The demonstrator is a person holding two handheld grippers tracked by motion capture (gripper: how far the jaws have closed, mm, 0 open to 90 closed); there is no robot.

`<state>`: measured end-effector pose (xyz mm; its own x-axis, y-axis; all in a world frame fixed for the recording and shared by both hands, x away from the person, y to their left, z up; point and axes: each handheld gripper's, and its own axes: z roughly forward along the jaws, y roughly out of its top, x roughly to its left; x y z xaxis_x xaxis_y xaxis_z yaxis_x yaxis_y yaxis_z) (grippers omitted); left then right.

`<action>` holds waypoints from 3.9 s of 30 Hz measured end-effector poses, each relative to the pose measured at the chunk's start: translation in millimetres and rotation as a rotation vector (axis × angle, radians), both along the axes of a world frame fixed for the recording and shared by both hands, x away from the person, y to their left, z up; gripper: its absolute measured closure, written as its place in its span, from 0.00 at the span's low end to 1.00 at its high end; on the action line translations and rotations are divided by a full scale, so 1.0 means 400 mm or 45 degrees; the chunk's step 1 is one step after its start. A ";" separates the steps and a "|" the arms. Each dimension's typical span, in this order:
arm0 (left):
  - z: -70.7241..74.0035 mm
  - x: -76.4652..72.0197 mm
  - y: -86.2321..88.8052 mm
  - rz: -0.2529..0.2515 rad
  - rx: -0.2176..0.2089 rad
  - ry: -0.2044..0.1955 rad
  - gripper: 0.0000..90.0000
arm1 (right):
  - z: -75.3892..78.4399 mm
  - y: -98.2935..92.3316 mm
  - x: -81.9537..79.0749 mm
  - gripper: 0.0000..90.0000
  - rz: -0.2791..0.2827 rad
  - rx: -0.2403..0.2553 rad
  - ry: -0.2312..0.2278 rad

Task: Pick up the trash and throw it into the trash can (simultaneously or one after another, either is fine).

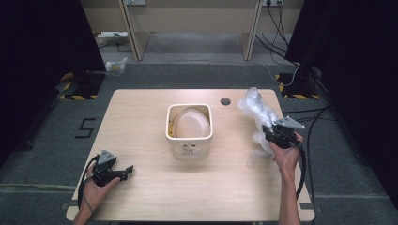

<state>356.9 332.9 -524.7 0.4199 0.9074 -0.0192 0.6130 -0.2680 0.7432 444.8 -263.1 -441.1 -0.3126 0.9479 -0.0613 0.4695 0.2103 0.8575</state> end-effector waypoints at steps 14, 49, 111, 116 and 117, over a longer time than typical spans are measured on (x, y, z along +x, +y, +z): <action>0.000 0.000 0.000 -0.001 -0.003 -0.001 0.17 | 0.044 0.025 -0.019 0.78 0.046 -0.004 -0.069; 0.000 0.000 0.000 0.000 -0.004 -0.001 0.17 | 0.103 0.084 -0.050 0.78 0.166 0.014 -0.148; -0.001 0.000 0.000 0.000 -0.002 -0.003 0.16 | 0.309 0.330 -0.036 0.78 0.532 0.018 -0.277; -0.001 0.000 0.000 0.001 -0.003 -0.004 0.16 | 0.304 0.370 -0.032 0.78 0.579 0.003 -0.264; -0.001 0.000 0.000 0.001 -0.004 -0.004 0.16 | 0.302 0.379 -0.030 0.78 0.586 -0.002 -0.260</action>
